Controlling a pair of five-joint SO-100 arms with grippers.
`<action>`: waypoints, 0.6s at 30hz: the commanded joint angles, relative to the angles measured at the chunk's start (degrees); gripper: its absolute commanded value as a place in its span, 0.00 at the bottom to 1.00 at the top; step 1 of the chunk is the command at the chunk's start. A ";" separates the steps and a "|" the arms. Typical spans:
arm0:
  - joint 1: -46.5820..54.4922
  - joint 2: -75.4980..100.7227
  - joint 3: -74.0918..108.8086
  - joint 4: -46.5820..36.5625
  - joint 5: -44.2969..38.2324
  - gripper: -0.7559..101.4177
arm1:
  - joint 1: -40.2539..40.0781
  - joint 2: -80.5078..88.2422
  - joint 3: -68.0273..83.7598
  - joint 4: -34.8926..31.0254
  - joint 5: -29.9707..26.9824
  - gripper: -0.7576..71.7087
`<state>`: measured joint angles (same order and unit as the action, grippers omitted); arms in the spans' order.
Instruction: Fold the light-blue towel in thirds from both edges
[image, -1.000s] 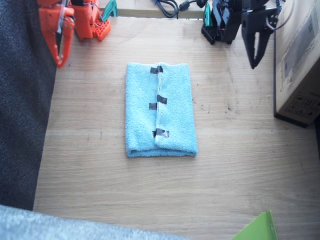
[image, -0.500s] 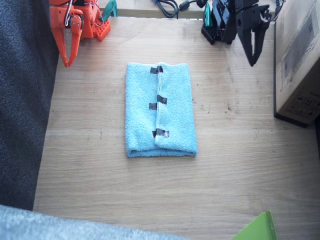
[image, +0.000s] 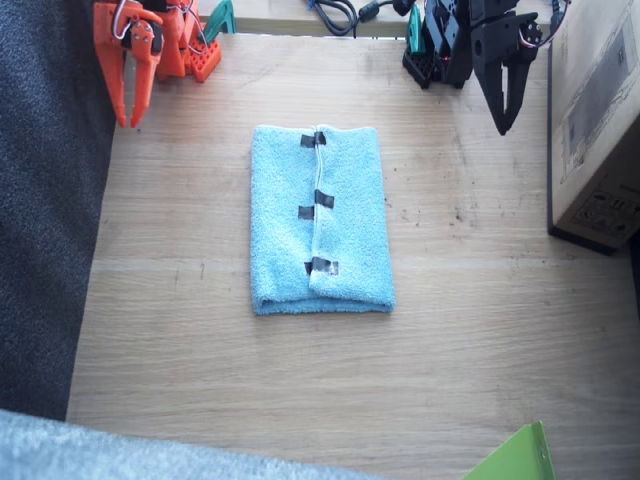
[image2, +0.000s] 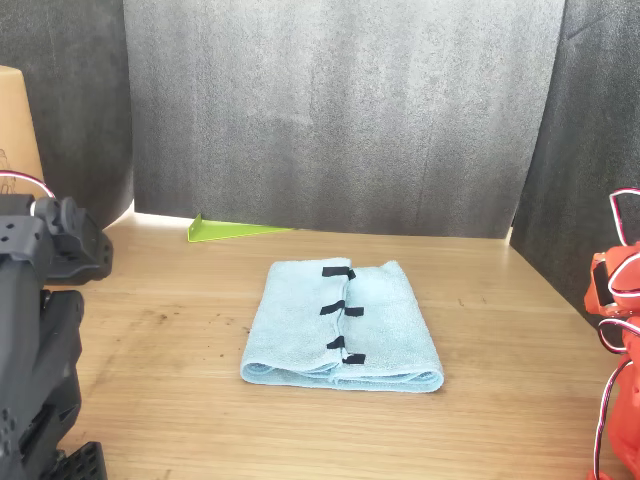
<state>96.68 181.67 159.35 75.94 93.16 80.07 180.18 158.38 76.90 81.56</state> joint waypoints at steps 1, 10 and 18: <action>0.62 0.44 -0.18 0.53 0.18 0.00 | 0.88 0.26 0.09 0.53 1.23 0.01; 0.53 0.44 -0.18 0.44 0.26 0.00 | 0.62 0.26 0.09 0.79 2.29 0.01; 0.53 0.44 -0.18 0.44 0.09 0.00 | 0.35 0.26 0.09 0.79 2.55 0.01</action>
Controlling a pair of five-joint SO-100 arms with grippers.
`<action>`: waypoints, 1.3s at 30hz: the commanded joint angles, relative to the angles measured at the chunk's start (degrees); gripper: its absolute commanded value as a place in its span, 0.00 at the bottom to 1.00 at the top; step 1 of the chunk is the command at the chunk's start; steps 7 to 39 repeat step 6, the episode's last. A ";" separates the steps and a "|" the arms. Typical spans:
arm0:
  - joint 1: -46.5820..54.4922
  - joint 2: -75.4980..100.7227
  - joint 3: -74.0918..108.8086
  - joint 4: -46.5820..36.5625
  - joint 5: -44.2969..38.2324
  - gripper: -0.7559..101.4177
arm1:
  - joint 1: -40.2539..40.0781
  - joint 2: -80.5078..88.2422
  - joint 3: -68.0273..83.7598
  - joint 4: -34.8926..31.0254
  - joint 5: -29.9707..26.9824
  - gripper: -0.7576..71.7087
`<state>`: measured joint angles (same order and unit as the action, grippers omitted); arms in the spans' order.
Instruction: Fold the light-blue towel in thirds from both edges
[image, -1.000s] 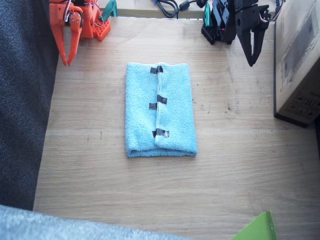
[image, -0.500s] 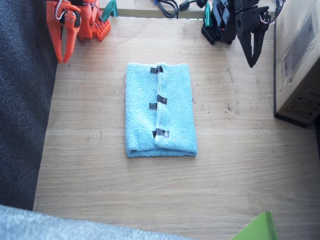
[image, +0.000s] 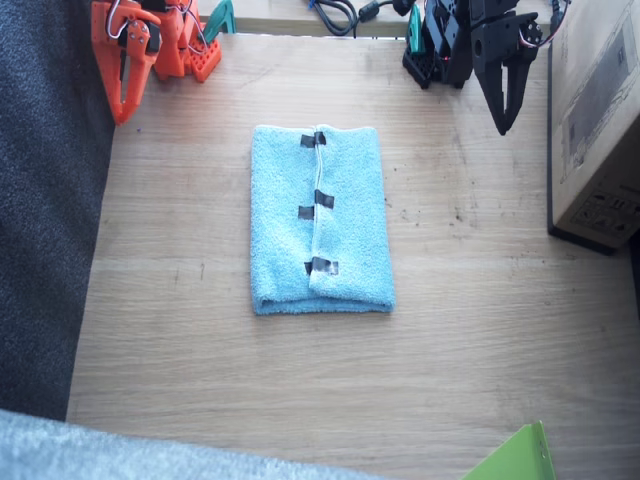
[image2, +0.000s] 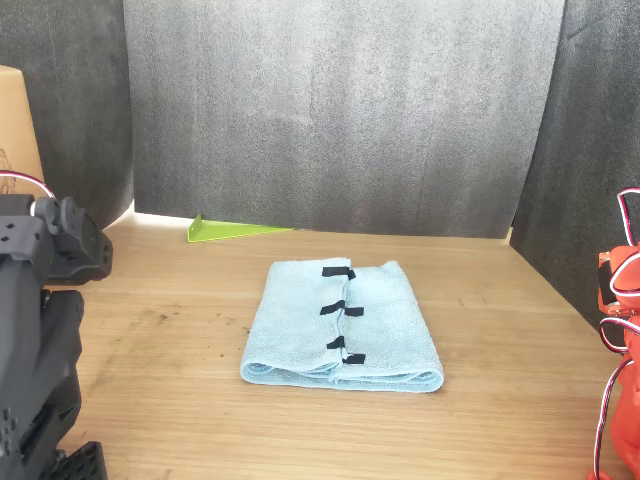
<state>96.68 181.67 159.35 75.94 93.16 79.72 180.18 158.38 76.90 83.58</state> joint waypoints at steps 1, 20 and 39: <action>0.53 0.44 -0.18 0.44 0.09 0.00 | 0.70 0.26 0.09 0.79 0.62 0.01; 0.53 0.44 -0.18 0.44 0.09 0.00 | 0.70 0.26 0.09 0.79 0.62 0.01; 0.53 0.44 -0.18 0.44 0.09 0.00 | 0.70 0.26 0.09 0.79 0.62 0.01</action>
